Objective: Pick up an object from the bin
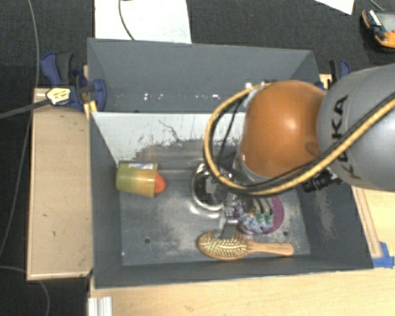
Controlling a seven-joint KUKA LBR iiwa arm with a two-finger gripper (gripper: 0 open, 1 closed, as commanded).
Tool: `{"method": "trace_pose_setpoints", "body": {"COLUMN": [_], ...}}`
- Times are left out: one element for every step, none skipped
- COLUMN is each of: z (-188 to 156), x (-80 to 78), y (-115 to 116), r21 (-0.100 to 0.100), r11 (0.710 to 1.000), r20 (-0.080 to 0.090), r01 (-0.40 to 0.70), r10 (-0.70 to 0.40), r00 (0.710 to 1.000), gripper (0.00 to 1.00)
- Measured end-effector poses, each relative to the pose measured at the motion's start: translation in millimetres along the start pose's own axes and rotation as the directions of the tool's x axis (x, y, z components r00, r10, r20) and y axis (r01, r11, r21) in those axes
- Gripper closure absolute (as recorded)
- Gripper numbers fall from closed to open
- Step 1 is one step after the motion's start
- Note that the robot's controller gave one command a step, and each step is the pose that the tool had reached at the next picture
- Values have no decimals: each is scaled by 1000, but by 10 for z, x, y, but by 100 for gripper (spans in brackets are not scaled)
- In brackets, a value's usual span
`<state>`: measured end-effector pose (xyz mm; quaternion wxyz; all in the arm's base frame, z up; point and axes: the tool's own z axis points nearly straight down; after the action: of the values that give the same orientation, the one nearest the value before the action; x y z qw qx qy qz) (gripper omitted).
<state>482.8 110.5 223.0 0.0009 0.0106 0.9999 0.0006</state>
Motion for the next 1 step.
{"method": "trace_pose_setpoints", "body": {"z": [0], "x": [0], "y": [0], "r21": [0], "r11": [1000], "r20": [0], "r01": [-1], "r10": [1], "r00": [1000], "gripper": [0]}}
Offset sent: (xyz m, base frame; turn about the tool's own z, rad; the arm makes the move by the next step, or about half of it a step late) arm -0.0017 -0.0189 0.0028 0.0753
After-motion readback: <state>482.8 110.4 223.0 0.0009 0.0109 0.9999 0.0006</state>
